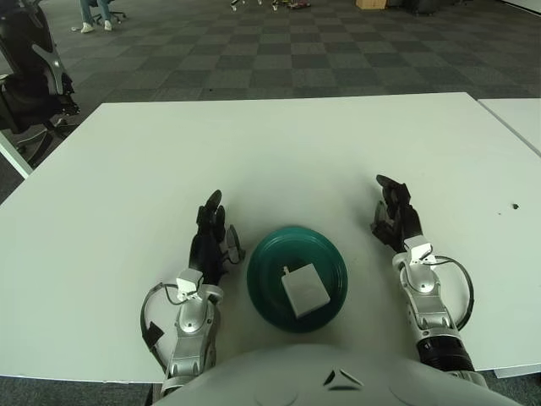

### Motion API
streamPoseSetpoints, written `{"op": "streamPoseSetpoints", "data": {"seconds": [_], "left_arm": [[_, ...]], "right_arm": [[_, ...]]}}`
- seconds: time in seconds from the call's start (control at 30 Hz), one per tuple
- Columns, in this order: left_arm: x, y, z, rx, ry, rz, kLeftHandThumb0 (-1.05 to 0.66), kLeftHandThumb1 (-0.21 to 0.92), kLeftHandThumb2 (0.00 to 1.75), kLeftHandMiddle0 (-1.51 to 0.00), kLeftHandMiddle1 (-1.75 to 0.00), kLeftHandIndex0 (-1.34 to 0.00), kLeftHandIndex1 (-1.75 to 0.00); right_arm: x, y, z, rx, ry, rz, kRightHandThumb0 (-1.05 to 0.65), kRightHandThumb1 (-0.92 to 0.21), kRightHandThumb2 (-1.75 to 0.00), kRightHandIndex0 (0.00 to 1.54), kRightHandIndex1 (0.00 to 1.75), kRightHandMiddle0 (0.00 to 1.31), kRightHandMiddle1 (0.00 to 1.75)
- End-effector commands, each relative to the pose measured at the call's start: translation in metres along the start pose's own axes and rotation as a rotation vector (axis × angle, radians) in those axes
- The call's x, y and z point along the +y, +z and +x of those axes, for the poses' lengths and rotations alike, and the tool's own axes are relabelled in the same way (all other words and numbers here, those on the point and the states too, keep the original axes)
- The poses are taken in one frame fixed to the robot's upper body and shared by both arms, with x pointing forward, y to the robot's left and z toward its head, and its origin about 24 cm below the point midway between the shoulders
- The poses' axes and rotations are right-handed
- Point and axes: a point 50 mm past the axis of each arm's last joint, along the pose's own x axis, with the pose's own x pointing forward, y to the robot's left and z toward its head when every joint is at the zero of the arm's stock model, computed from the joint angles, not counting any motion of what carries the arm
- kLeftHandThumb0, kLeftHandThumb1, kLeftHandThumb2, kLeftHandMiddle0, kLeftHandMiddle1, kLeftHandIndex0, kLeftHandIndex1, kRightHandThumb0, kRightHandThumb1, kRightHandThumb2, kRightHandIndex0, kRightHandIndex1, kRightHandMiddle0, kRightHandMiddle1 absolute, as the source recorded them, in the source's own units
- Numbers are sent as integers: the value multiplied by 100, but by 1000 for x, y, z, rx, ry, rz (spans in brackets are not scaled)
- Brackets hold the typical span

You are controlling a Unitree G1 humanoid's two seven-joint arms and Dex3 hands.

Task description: Put the charger into the plate.

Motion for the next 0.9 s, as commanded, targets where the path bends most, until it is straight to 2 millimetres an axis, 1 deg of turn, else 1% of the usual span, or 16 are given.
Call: {"op": "streamPoseSetpoints", "data": {"seconds": [0.0,0.27,0.43,0.87], "left_arm": [[7,-21,-16,126,18,-41,-95,92,97,-26,-4,0,-69],[9,-25,-20,107,12,-68,-96,92,96,-35,-7,0,-83],[9,-26,-22,103,9,-81,-95,92,95,-37,-7,0,-87],[7,-27,-25,98,1,-99,-95,92,94,-37,-5,0,-86]], "right_arm": [[-1,-54,-46,319,24,-44,-76,-92,-89,10,0,0,57],[4,-56,-50,340,69,-26,-78,-92,-85,11,1,0,50],[5,-56,-51,350,87,-3,-78,-92,-85,14,2,0,48],[5,-55,-53,348,106,8,-80,-92,-87,17,2,0,50]]}}
